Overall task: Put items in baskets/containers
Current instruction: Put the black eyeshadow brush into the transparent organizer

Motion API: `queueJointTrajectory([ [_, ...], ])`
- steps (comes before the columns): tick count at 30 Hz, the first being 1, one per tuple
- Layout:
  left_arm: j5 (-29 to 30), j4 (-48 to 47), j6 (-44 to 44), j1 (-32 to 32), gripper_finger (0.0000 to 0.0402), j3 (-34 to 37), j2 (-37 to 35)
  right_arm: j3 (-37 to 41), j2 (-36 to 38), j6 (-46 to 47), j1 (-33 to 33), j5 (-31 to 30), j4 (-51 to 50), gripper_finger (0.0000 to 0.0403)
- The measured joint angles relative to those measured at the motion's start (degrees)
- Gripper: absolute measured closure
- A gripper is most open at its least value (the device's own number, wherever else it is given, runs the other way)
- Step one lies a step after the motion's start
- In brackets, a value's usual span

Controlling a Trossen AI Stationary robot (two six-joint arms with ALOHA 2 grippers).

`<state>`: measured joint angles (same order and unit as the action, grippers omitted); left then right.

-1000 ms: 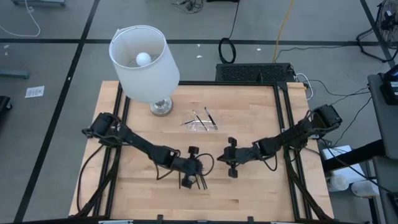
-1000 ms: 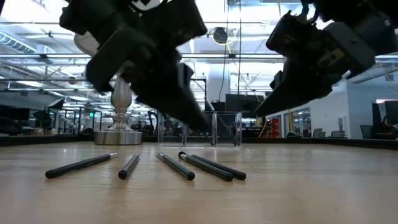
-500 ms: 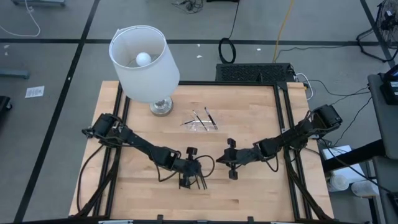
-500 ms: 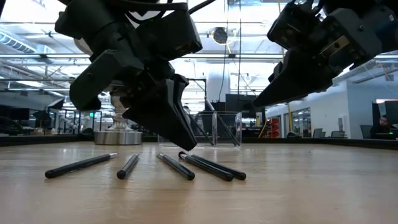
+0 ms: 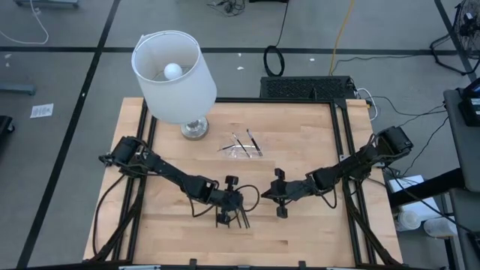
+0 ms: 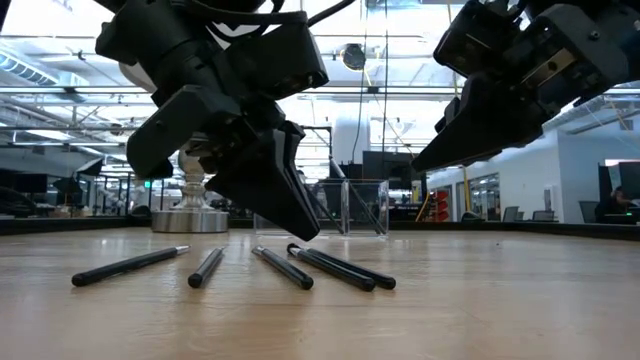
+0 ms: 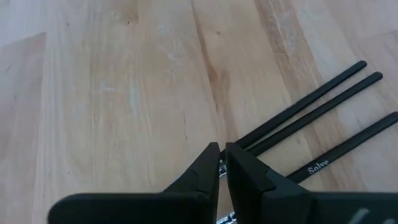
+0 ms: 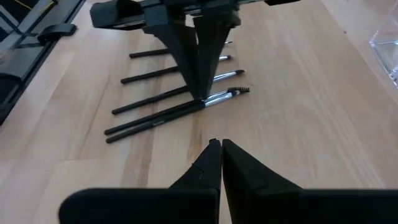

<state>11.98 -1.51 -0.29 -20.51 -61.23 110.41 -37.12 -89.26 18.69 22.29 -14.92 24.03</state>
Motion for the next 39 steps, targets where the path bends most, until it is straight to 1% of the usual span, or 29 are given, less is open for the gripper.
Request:
queueJointTrajectory([
  [12,-0.51,-0.2,-0.01,0.03,0.0364,0.0,0.0,0.0,0.0,0.8,-0.05,-0.11,0.11,0.0403],
  [16,-0.44,0.12,-0.04,0.33,0.0364,0.0,1.01,0.0,0.01,0.8,-0.05,-0.15,0.22,0.0403],
  [19,-0.26,1.39,0.03,0.68,0.0364,-0.02,2.01,0.0,0.0,0.59,-0.05,-0.19,0.72,0.0403],
  [25,0.01,1.61,0.22,0.97,0.0364,0.0,2.03,0.02,0.0,0.13,-0.05,-0.23,1.15,0.0403],
  [30,0.06,3.56,1.57,1.05,0.0364,0.0,2.01,0.02,0.0,0.24,-0.05,-0.33,1.47,0.0403],
  [31,0.07,3.85,1.83,1.04,0.0364,0.0,2.01,0.02,0.01,0.25,-0.05,-0.77,1.91,0.0403],
  [33,0.08,4.33,2.02,0.9,0.0364,0.0,2.01,-0.19,0.01,0.01,0.78,-3.96,3.18,0.0403],
  [35,0.1,4.85,2.65,0.9,0.0364,0.0,2.01,-1.78,1.33,-1.02,1.97,-5.65,-0.49,0.0403],
  [36,0.1,4.87,2.89,0.9,0.0364,0.0,1.99,-3.36,2.2,-0.69,2.58,-6.05,-4.55,0.0403],
  [37,0.1,4.87,2.99,0.88,0.0364,0.0,1.99,-5.22,2.96,0.57,3.16,-6.94,-9.74,0.0403],
  [39,0.18,4.84,3.01,0.9,0.0364,0.0,1.99,-8.46,4.56,4.42,4.89,-12.89,-22.21,0.0403],
])
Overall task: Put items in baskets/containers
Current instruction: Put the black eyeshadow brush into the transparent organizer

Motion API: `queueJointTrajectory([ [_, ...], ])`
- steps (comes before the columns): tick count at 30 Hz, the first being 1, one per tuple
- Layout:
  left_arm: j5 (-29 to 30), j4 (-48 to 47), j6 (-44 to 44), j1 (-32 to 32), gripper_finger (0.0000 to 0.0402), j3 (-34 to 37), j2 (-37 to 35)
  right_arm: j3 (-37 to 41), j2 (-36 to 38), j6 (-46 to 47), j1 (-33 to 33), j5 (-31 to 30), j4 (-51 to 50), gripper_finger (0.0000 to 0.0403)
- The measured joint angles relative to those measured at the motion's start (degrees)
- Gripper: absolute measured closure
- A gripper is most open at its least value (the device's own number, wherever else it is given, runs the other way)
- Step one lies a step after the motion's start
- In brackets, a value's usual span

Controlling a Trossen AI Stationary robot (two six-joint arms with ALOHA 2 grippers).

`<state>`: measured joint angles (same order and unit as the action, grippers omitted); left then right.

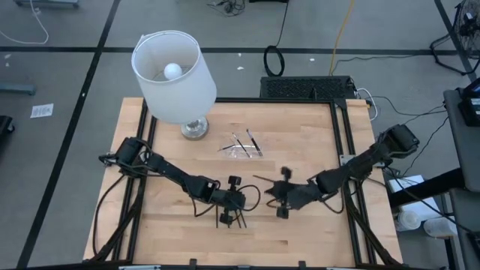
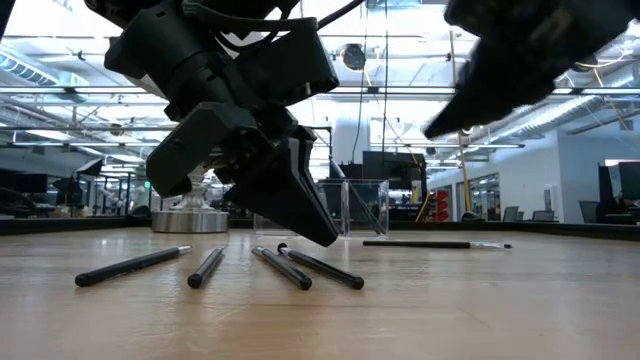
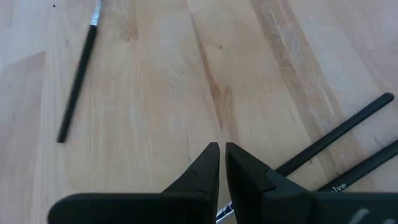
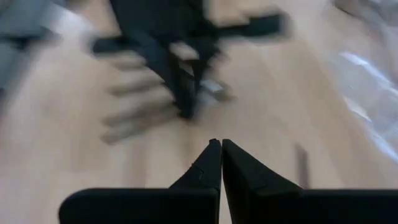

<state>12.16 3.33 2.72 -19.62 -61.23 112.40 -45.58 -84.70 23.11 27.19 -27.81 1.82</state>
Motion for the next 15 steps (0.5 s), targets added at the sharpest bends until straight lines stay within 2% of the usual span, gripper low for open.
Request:
queueJointTrajectory([
  [2,0.38,0.23,-0.07,0.0,0.0364,0.0,0.0,-1.98,0.09,4.94,1.5,-7.02,-9.71,0.0403],
  [3,0.38,0.22,-0.07,0.0,0.0364,0.0,0.0,-2.4,0.0,7.73,1.98,-8.62,-13.53,0.0403],
  [8,0.4,0.53,-0.47,-0.11,0.0364,0.0,0.0,-2.39,-0.67,21.88,2.08,-11.03,-30.52,0.0403],
  [11,0.42,1.47,-0.46,-0.17,0.0364,-0.01,0.0,-0.99,-0.82,25.52,0.48,-16.59,-35.34,0.0403],
  [13,0.42,2.25,-0.44,-0.17,0.0364,-0.02,0.0,0.18,-0.8,24.05,-1.96,-16.69,-35.56,0.0403],
  [15,0.43,3.42,-0.41,-0.17,0.0364,0.0,0.0,1.39,-0.8,21.53,-5.2,-12.65,-34.61,0.0403],
])
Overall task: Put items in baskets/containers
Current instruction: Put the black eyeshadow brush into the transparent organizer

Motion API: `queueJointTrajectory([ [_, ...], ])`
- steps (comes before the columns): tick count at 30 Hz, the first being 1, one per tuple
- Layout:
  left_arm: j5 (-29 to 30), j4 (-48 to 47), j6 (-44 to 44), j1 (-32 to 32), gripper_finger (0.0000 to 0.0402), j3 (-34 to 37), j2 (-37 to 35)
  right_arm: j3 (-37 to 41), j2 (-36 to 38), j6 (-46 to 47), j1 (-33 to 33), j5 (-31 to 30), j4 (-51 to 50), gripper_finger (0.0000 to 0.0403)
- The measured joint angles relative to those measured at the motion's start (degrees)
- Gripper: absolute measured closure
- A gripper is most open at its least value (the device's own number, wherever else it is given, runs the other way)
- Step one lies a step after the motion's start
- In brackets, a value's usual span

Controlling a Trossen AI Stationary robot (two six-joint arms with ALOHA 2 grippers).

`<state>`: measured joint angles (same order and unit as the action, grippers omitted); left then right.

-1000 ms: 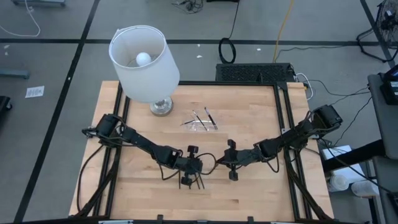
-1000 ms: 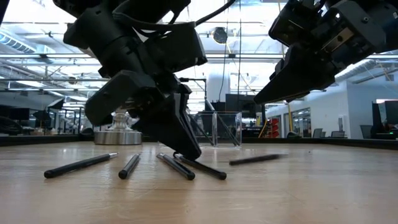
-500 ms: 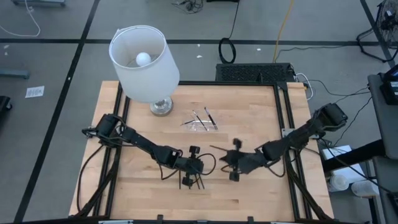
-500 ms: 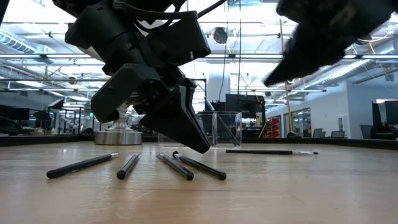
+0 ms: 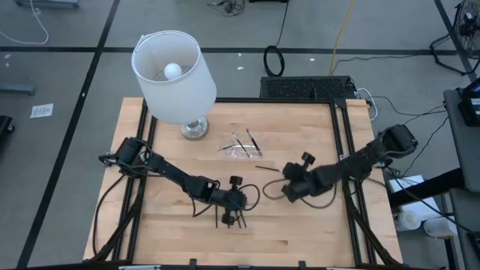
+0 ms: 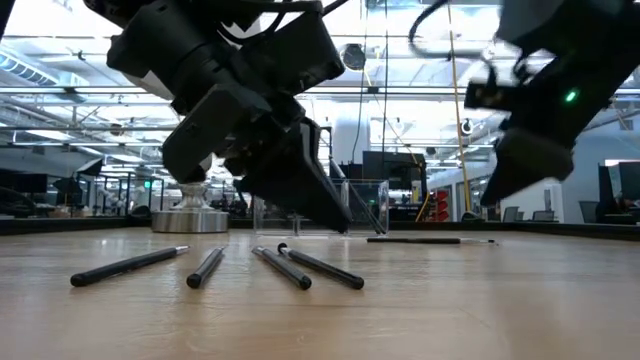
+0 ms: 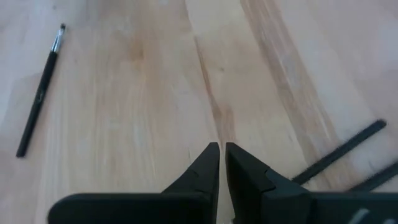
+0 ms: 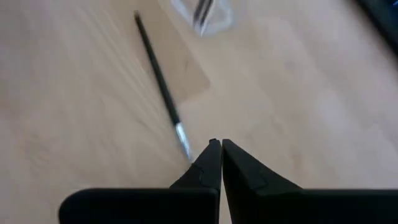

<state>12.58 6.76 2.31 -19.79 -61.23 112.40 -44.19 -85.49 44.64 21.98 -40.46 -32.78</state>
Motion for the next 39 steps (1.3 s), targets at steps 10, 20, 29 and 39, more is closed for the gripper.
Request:
queueJointTrajectory([
  [10,0.06,0.27,0.87,0.07,0.0364,-0.02,-0.02,12.02,0.37,-10.53,-11.75,16.09,23.74,0.0403],
  [20,2.62,-1.83,-0.75,0.31,0.0364,-0.02,-0.02,13.06,-0.02,-8.27,-7.64,20.02,33.71,0.0403],
  [29,2.65,-1.91,-1.08,0.31,0.0364,-0.02,-0.02,13.06,-2.15,-14.08,-3.48,29.43,48.62,0.0403],
  [39,3.15,-2.01,-0.89,0.82,0.0364,-0.02,-0.02,13.06,-2.6,-16.89,-3.22,24.34,50.13,0.0403],
])
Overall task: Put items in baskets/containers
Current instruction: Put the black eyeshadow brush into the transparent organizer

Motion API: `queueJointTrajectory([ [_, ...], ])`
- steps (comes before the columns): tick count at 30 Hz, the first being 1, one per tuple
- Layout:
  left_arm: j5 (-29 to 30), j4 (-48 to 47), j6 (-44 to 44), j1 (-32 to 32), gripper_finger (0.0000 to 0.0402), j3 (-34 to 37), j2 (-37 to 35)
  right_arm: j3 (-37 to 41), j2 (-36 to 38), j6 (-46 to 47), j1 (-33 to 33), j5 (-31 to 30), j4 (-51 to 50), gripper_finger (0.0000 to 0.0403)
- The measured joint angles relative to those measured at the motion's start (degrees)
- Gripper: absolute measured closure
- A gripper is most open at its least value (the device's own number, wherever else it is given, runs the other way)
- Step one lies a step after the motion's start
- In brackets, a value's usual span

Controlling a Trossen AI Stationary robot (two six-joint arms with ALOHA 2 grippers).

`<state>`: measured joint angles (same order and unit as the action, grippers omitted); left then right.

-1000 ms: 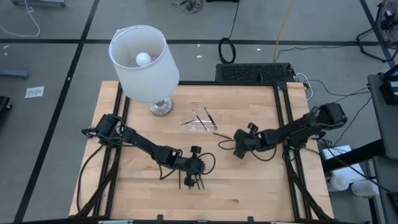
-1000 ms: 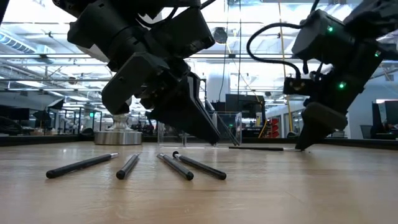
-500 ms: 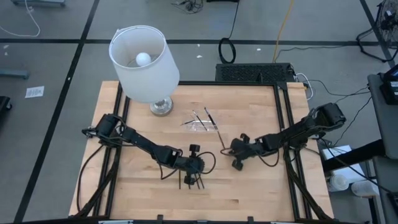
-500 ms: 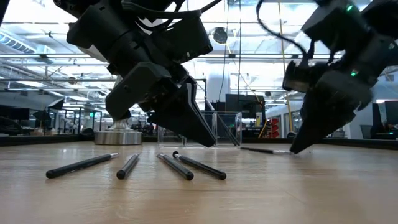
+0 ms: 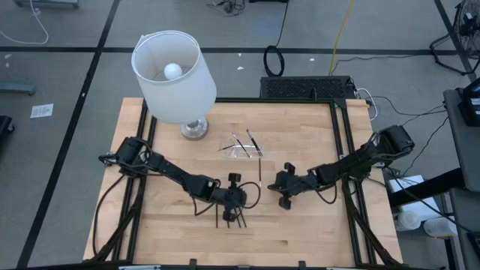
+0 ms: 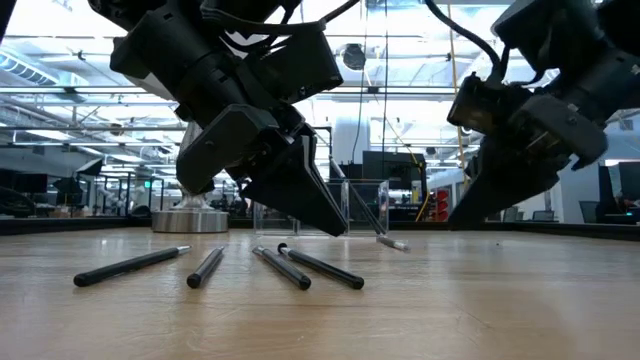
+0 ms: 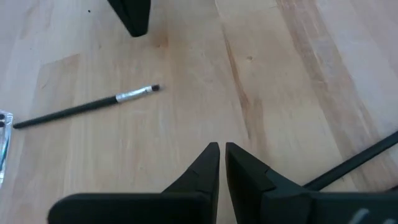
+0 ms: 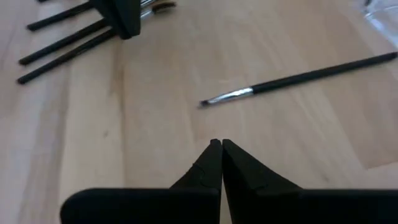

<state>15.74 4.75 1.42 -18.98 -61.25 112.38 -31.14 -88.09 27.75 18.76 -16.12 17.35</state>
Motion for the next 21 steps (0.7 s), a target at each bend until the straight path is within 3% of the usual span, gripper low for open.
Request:
queueJointTrajectory([
  [7,8.42,-2.05,-3.47,0.95,0.0364,-0.03,0.0,-0.85,-6.73,1.43,-1.47,-0.26,6.25,0.0403],
  [14,8.95,-3.3,-7.96,2.8,0.0364,-0.04,-0.02,-7.85,-16.48,-0.65,-2.58,-1.23,8.33,0.0403],
  [21,10.04,-3.56,-11.05,4.98,0.0364,-0.04,-0.02,-13.1,-19.46,-4.6,-3.06,-0.78,7.82,0.0403],
])
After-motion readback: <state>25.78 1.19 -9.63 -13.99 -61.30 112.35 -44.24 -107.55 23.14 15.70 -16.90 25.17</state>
